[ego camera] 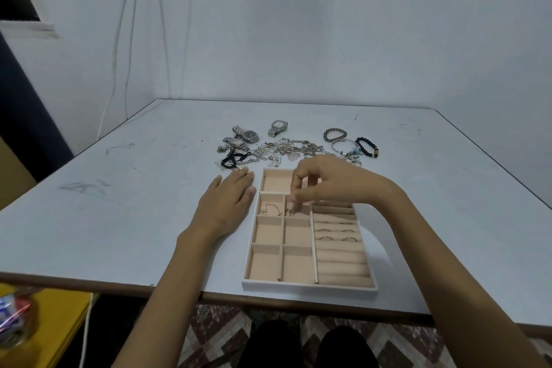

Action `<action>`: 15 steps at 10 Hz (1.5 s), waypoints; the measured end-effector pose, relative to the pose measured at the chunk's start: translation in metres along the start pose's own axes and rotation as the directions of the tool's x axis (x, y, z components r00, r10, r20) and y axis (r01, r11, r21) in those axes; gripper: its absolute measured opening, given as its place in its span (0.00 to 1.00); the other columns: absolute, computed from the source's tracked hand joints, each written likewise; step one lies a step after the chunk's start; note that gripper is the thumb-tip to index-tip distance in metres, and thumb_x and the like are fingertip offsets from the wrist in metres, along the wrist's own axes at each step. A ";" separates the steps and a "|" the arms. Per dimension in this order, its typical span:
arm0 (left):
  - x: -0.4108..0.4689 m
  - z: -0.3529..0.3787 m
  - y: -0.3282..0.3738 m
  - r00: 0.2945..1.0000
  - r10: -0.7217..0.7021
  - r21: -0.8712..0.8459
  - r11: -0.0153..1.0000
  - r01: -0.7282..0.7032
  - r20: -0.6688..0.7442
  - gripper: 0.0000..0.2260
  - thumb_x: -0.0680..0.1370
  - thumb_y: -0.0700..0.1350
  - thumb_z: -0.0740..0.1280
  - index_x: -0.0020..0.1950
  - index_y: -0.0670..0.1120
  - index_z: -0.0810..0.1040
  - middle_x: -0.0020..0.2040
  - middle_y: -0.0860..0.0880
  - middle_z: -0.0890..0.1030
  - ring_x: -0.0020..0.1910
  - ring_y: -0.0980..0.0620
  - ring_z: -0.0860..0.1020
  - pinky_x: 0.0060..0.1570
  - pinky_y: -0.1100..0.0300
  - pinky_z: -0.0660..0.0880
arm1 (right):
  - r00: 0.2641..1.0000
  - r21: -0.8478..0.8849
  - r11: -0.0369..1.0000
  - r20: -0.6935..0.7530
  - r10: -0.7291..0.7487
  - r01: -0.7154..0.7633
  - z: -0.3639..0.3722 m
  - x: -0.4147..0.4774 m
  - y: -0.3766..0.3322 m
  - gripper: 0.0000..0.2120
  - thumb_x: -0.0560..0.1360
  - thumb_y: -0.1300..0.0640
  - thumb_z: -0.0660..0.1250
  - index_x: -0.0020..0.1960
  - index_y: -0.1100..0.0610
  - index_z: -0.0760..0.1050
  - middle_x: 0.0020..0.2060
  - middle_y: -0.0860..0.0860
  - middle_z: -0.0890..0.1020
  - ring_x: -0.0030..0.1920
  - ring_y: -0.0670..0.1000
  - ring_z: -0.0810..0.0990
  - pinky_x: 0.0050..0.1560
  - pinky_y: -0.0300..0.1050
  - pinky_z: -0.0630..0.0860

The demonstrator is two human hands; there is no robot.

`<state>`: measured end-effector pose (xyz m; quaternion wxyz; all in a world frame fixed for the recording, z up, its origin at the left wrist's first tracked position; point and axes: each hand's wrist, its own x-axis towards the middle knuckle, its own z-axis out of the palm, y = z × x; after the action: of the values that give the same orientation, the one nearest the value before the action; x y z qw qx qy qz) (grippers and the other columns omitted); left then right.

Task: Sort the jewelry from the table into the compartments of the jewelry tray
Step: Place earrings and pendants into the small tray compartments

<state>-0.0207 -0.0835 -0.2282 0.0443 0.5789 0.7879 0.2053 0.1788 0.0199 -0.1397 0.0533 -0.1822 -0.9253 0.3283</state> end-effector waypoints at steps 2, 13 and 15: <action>-0.001 0.000 -0.001 1.000 -0.002 -0.008 1.000 0.002 0.000 0.20 0.84 0.49 0.50 0.76 0.48 0.60 0.77 0.52 0.58 0.76 0.57 0.54 0.76 0.54 0.47 | 0.999 0.086 0.996 -0.044 -0.003 0.007 -0.005 -0.007 0.000 0.06 0.73 0.55 0.71 0.40 0.57 0.81 0.37 0.50 0.85 0.31 0.46 0.73 0.36 0.38 0.70; -0.001 0.000 -0.001 1.000 0.009 -0.012 1.000 -0.009 -0.009 0.20 0.84 0.49 0.50 0.76 0.47 0.61 0.77 0.53 0.59 0.76 0.57 0.54 0.76 0.54 0.48 | 0.921 0.119 0.991 -0.376 0.104 -0.064 -0.026 0.006 0.042 0.06 0.74 0.61 0.70 0.46 0.53 0.84 0.34 0.46 0.81 0.29 0.37 0.74 0.37 0.36 0.70; 0.000 0.000 -0.002 1.000 0.008 -0.010 1.000 -0.008 -0.008 0.21 0.84 0.49 0.50 0.76 0.47 0.61 0.77 0.53 0.58 0.76 0.57 0.54 0.76 0.54 0.47 | 0.714 0.110 0.922 -0.601 0.359 -0.371 -0.052 0.017 0.099 0.05 0.73 0.59 0.69 0.45 0.50 0.82 0.39 0.47 0.80 0.43 0.50 0.77 0.44 0.45 0.71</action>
<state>-0.0219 -0.0840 -0.2291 0.0430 0.5809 0.7848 0.2117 0.2041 0.1282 -0.1620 0.2812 -0.4577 -0.8065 0.2470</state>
